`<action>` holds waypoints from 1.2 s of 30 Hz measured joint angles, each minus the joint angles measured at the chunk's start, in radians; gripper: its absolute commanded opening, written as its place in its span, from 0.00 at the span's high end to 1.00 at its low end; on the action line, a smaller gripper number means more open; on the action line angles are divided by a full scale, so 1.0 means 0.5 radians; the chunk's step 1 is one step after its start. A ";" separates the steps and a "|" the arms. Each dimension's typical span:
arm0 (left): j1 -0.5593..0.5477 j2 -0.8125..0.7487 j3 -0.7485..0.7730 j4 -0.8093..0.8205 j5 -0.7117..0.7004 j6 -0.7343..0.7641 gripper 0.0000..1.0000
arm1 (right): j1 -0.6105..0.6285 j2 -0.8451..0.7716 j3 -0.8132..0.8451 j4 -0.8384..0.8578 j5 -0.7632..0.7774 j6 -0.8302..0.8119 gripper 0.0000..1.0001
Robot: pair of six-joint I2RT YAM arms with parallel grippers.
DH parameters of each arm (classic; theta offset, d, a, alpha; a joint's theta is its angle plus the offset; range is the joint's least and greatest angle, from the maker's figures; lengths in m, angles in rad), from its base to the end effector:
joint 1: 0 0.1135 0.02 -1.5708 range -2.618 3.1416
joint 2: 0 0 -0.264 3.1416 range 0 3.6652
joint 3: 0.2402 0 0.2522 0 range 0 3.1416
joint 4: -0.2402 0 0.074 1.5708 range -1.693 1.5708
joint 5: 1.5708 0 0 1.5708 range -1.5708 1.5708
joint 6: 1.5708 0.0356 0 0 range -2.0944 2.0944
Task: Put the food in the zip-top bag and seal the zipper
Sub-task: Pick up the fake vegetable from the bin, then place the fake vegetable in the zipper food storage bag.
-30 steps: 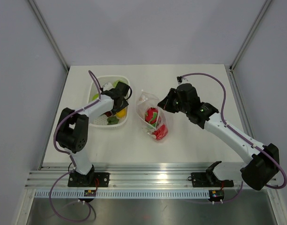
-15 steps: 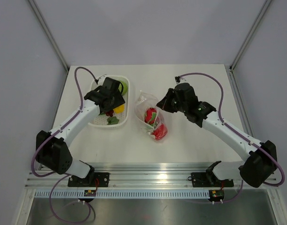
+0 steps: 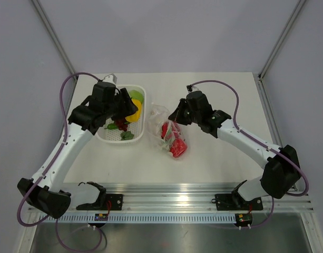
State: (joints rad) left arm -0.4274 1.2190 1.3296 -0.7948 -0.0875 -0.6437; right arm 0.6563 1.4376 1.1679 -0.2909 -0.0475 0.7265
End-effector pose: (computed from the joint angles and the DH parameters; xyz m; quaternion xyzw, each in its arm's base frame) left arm 0.2294 -0.1011 0.3788 -0.1161 0.8952 -0.1847 0.3887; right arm 0.2603 0.2026 0.3095 0.0192 0.8747 0.3245 0.3594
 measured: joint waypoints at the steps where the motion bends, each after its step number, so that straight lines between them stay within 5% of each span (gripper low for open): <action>1: 0.000 -0.005 0.035 -0.006 0.057 0.027 0.61 | 0.009 0.021 0.010 0.010 0.000 0.004 1.00; 14: -0.024 0.028 -0.085 0.269 0.835 -0.001 0.61 | 0.067 0.067 0.076 0.032 0.002 0.014 1.00; 22: -0.118 0.236 -0.217 0.402 0.867 -0.071 0.58 | 0.072 0.008 0.076 0.008 0.006 0.024 1.00; 25: -0.143 0.263 -0.265 0.419 0.845 -0.085 0.45 | 0.075 -0.050 0.075 0.010 0.005 0.028 1.00; 29: -0.162 0.285 -0.274 0.433 0.842 -0.089 0.12 | 0.075 -0.111 0.074 0.010 0.007 0.028 1.00; 36: -0.186 0.291 -0.214 0.392 0.858 -0.066 0.10 | 0.075 -0.117 0.053 0.010 0.010 0.028 1.00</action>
State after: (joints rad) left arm -0.5205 1.3643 1.2224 -0.5987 0.3416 -0.6769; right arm 0.6937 1.3792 1.1942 -0.2859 -0.0425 0.7406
